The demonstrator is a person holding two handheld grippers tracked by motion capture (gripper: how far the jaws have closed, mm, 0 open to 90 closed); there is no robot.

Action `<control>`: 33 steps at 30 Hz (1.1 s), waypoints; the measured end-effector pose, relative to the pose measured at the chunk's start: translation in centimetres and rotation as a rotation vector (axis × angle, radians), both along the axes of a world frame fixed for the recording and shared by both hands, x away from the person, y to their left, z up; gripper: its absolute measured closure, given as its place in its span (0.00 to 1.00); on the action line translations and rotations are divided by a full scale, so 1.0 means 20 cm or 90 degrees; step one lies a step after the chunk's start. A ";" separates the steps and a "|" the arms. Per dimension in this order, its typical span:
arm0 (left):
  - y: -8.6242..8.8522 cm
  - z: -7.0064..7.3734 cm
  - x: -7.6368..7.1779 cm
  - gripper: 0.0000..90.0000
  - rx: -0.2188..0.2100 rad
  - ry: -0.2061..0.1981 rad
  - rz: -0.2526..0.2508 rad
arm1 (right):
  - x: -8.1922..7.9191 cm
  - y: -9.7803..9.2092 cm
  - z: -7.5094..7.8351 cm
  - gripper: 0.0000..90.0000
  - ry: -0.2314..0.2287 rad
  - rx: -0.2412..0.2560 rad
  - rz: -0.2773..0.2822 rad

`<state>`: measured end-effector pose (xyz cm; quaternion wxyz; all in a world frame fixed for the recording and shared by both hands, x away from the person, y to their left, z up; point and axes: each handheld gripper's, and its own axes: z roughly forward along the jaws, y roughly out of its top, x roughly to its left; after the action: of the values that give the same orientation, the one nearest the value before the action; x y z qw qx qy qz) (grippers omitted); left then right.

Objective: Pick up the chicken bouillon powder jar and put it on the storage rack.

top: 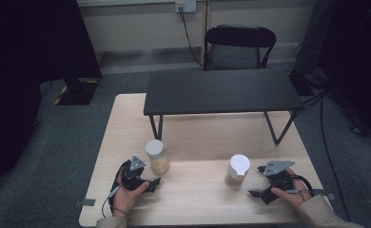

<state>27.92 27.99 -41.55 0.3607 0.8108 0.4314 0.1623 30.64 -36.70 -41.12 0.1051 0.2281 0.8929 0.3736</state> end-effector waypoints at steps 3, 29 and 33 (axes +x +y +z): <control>0.00 0.01 0.00 0.02 -0.009 -0.003 -0.001 | 0.00 0.00 0.00 0.00 0.000 0.000 0.000; -0.03 0.11 0.03 0.02 -0.063 -0.025 0.008 | 0.00 0.00 0.00 0.00 0.000 0.000 0.000; -0.03 0.14 0.04 0.02 -0.064 -0.028 0.007 | 0.00 0.00 0.00 0.00 0.000 0.000 0.000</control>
<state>28.72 27.40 -38.85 0.4098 0.7854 0.4354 0.1603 30.64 -36.70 -41.12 0.1051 0.2280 0.8930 0.3736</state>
